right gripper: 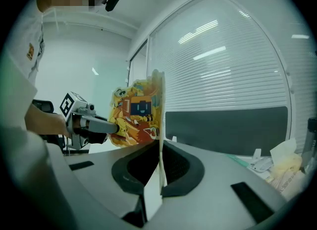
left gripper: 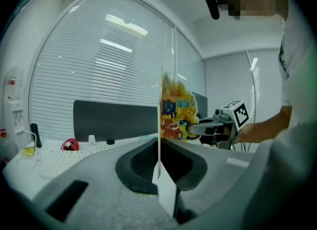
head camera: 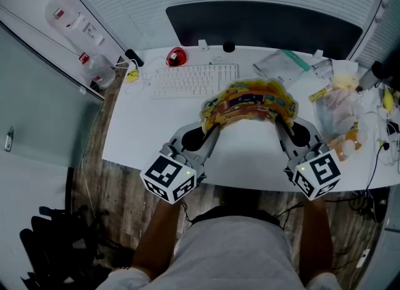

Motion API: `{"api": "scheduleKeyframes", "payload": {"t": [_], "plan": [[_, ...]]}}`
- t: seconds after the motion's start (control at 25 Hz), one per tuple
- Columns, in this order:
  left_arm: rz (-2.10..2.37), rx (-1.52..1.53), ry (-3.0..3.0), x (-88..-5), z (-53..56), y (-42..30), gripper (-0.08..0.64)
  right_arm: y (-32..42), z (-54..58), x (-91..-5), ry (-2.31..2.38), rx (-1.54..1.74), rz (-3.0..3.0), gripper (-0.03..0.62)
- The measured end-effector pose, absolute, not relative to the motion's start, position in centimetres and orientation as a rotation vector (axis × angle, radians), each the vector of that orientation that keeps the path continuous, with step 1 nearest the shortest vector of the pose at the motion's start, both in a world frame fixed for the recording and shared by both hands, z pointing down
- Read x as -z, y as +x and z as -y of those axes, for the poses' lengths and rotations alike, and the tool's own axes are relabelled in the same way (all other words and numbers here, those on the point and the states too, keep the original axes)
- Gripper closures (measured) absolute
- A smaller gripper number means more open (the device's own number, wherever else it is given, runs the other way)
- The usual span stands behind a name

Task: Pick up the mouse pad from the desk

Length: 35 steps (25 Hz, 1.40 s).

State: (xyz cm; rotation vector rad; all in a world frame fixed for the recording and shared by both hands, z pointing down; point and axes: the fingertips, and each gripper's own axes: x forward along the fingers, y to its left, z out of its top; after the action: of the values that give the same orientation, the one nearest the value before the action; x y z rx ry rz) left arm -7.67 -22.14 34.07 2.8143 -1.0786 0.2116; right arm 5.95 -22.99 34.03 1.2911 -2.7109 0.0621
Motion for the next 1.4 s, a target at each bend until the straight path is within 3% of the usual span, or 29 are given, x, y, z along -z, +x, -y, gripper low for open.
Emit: {"api": "scheduleKeyframes", "payload": {"t": [1.4], "plan": [[1.128,-0.204,2.863,-31.4,22.8,-6.4,0.537,7.3,23.2,-31.6,1.316,0.004,2.734,0.575]]}}
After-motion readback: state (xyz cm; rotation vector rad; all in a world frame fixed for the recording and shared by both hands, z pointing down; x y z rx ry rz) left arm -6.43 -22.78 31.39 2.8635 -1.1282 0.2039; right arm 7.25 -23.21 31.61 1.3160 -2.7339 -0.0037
